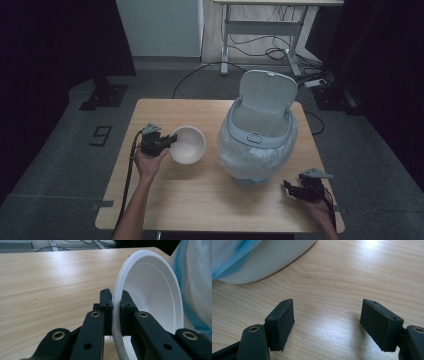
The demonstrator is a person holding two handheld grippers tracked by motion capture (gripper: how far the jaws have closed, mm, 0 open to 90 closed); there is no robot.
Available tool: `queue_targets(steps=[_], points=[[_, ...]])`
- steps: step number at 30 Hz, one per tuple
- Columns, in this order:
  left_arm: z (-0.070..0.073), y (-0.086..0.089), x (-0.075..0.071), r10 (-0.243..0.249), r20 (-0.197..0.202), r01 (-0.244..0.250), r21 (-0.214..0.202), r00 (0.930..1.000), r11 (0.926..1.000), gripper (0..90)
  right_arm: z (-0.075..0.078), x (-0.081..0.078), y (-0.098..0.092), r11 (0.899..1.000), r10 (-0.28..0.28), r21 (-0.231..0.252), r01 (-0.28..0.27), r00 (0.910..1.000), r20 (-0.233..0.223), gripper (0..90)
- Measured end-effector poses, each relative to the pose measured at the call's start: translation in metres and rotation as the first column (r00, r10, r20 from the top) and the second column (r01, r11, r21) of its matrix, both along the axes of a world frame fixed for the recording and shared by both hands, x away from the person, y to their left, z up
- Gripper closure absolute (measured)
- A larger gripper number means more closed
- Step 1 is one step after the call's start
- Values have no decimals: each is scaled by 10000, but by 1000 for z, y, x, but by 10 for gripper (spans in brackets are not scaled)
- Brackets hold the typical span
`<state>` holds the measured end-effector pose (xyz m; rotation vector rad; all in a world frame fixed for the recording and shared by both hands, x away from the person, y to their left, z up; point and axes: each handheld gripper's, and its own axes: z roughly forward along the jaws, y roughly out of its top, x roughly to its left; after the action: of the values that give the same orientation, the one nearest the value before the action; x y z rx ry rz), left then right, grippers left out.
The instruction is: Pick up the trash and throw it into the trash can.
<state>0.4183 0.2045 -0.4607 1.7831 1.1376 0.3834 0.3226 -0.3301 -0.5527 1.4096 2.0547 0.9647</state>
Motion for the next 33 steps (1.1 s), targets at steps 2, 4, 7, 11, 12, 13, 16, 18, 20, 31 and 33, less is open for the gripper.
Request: queue_targets(steps=[2, 4, 7, 11, 12, 13, 16, 18, 20, 31, 33], points=[[2, 1, -1, -41, 28, 41, -93, 10000, 9999, 832, 0, 0, 0, 10000, -23, -15, 23, 10000, -29, 268], [4, 3, -3, -58, 57, 59, -114, 10000, 9999, 832, 0, 0, 0, 10000, -28, -50, 27, 10000, -61, 269], [8, 5, -5, -86, 153, 88, -172, 9998, 9998, 832, -1, 1, 0, 10000, -7, -50, 6, 9999, -146, 268], [14, 6, -8, -105, 288, 113, -268, 9995, 9996, 832, -1, 1, 0, 10000, 2, -30, -2, 9999, -151, 268], [16, 7, -9, -122, 324, 131, -282, 9994, 9995, 832, -1, 1, 0, 10000, 4, -32, -4, 9999, -149, 268], [18, 7, -10, -134, 378, 146, -321, 9992, 9994, 832, -1, 1, 0, 10000, 5, -32, -5, 9999, -150, 268], [23, 8, -13, -183, 506, 204, -414, 9985, 9989, 832, -1, 1, 0, 10000, 3, -25, -3, 9999, -156, 270], [26, 8, -14, -216, 592, 244, -462, 9980, 9986, 832, -1, 1, 0, 10000, 1, -23, -1, 9999, -157, 271], [28, 8, -16, -250, 666, 285, -519, 9975, 9982, 832, -1, 1, 0, 10000, -4, -23, 4, 9999, -157, 272], [42, 6, -25, -492, 999, 562, -681, 9938, 9961, 831, 0, 2, 0, 10000, -99, -12, 99, 9998, -150, 280], [47, 6, -27, -534, 1104, 612, -689, 9925, 9957, 831, 0, 2, 0, 9999, -108, -8, 108, 9998, -152, 281]])
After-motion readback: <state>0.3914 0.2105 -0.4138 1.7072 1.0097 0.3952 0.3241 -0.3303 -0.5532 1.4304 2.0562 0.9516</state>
